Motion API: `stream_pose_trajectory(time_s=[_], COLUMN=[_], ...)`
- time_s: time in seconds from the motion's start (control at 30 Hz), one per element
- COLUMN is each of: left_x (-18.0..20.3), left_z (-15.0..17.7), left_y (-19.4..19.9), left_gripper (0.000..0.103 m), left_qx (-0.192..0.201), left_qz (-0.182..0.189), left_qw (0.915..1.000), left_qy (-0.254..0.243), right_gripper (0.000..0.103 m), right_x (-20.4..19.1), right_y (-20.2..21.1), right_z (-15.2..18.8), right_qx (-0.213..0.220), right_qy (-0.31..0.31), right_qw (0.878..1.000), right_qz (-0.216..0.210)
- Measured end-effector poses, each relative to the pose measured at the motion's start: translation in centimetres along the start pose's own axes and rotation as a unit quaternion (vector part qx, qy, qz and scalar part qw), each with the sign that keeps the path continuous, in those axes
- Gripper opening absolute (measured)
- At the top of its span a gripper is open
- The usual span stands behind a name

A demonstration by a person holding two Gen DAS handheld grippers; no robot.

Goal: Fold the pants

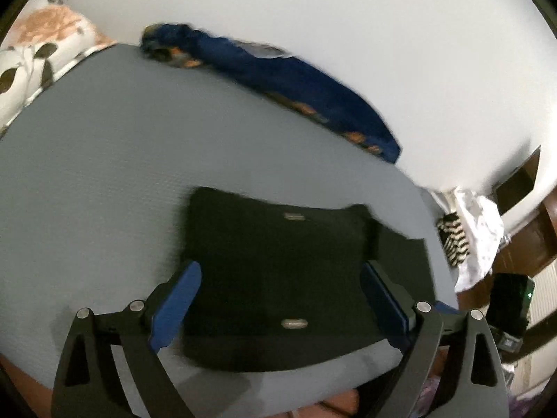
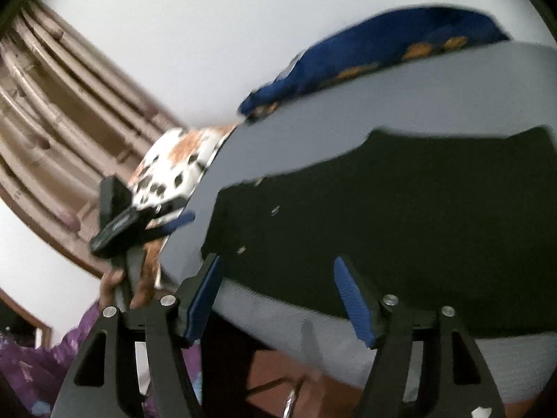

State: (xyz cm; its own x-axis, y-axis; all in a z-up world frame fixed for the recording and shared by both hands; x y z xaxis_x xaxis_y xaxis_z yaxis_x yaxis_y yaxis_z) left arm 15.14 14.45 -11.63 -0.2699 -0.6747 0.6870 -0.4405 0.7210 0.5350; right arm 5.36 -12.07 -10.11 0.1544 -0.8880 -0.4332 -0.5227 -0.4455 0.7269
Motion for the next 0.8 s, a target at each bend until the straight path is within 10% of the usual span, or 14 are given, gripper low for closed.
stream_pose_trajectory(time_s=[0.13,0.33,0.57,0.7,0.8], left_x=[-5.0,-4.8,-5.5,-5.5,-5.4], left_z=[0.3,2.0,-0.6,0.5,0.9], left_y=[-1.3,-6.6,-9.5,-11.3,-11.7], left_gripper=[0.093,0.092,0.093,0.035,0.032], left_qx=[-0.073,-0.197,-0.189,-0.220,-0.207], left_qz=[0.057,0.093,0.128,0.080,0.070], left_qw=[0.9939,0.9751,0.9736,0.9707,0.9741], left_qy=[0.061,-0.042,-0.013,-0.054,-0.059], right_gripper=[0.065,0.065,0.071,0.072,0.072], right_x=[-2.4,-2.6,-1.0,-0.5,-0.8], right_y=[-3.1,-4.8,-5.2,-5.7,-6.0], right_z=[1.5,2.1,1.7,1.5,1.3], right_qx=[-0.038,-0.056,-0.063,-0.064,-0.064], right_qy=[0.010,-0.002,-0.074,-0.112,-0.112], right_qw=[0.999,0.998,0.995,0.992,0.992], right_qz=[0.003,0.016,0.011,-0.005,-0.005])
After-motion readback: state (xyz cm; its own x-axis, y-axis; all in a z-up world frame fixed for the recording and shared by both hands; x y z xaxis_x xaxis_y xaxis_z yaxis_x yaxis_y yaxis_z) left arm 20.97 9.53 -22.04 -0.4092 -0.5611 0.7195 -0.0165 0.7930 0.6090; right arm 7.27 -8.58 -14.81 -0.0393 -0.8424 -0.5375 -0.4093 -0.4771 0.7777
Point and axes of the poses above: each gripper's, at about its wrist camera, not at the fingertips, and y roughly against the way its jaws point, x to its right, z to its underside, the point moved 8 cm from there along -y, roughly the way its jaws point, and after that the axes turned 15 degrees about z, right-handed, at the moved point
